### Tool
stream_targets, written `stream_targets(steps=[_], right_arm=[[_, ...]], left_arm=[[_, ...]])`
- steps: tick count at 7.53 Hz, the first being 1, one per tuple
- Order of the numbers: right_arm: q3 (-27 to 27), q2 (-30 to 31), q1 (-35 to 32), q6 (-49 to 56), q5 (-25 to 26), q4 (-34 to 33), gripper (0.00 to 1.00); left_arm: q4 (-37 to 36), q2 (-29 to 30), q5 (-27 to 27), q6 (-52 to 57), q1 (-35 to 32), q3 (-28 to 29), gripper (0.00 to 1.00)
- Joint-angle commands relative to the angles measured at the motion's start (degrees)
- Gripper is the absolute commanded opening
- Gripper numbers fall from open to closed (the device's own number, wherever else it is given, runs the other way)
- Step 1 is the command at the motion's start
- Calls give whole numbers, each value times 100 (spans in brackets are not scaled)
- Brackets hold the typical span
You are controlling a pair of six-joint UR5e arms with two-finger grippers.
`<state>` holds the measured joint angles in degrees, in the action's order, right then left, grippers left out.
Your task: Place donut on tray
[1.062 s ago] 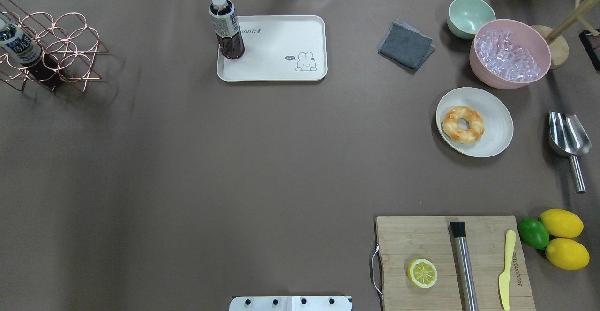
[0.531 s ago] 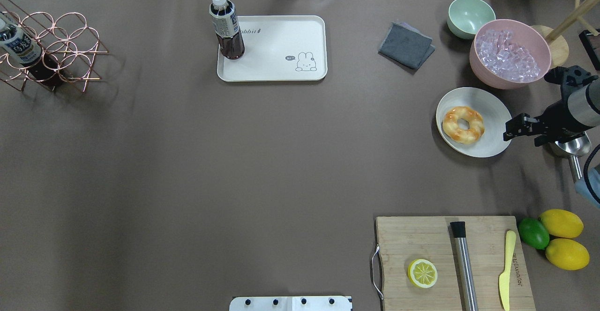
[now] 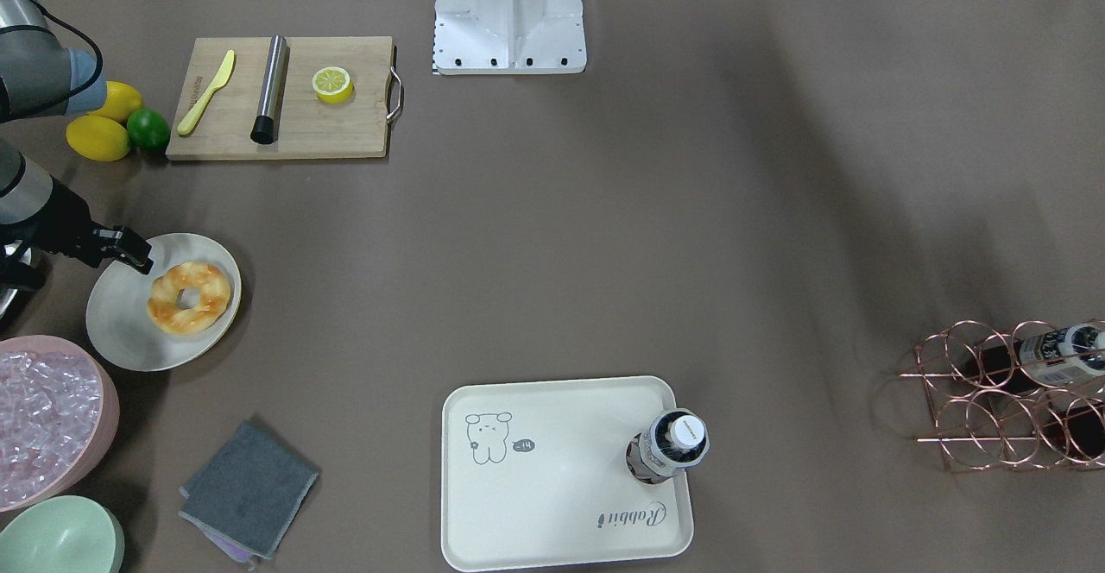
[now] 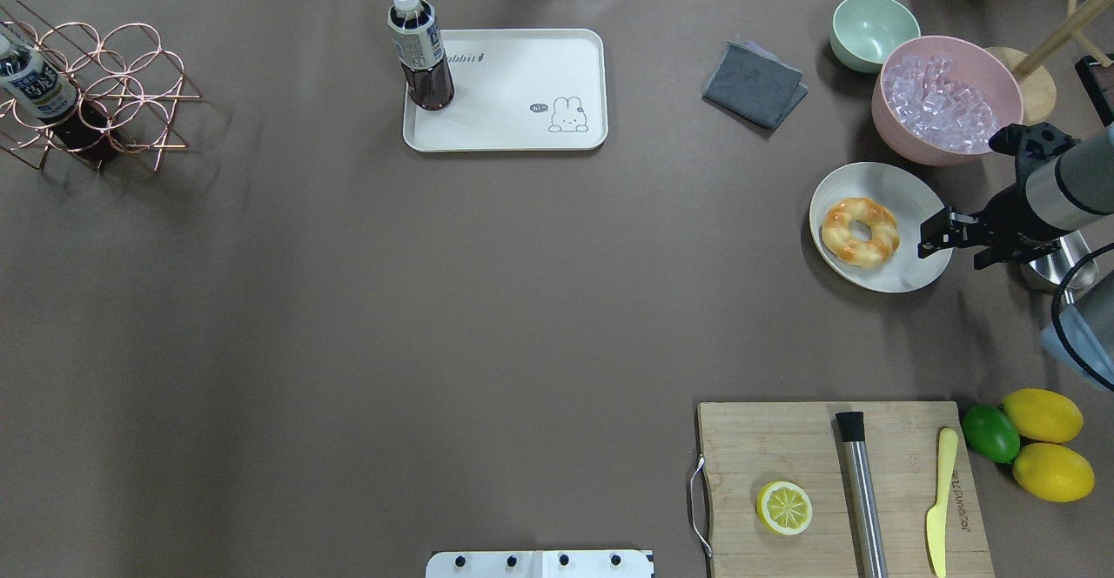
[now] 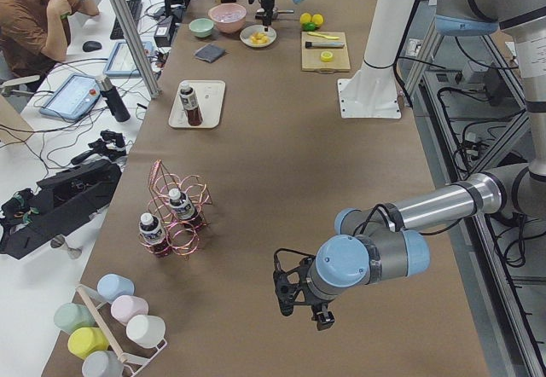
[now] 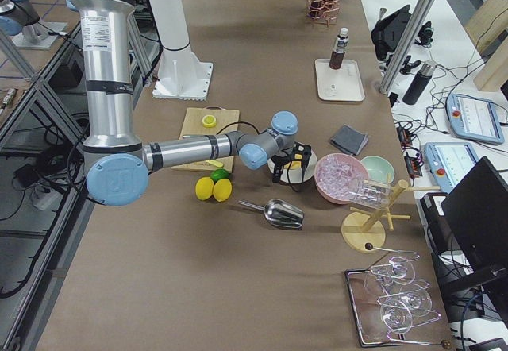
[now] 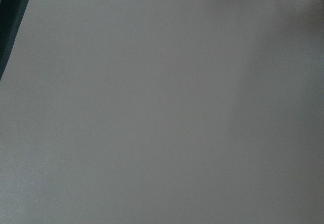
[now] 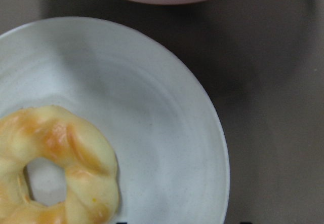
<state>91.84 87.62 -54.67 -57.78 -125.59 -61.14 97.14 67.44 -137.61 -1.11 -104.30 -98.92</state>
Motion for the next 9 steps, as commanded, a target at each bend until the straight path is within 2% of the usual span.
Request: stream_targets(steps=[1, 2, 5, 6, 9], right_arm=[[-88, 9, 18, -14, 26, 58, 77], [-96, 27, 17, -14, 35, 58, 72], [-114, 62, 17, -14, 193, 58, 22], [-88, 62, 26, -23, 185, 58, 0], [96, -17, 26, -214, 141, 58, 0]], left_arm=[[59, -12, -3, -3, -3, 13, 98], [51, 6, -3, -3, -3, 4, 98], [50, -3, -3, -3, -3, -40, 98], [59, -3, -3, -3, -3, -40, 98], [59, 6, -3, -3, -11, -66, 98]])
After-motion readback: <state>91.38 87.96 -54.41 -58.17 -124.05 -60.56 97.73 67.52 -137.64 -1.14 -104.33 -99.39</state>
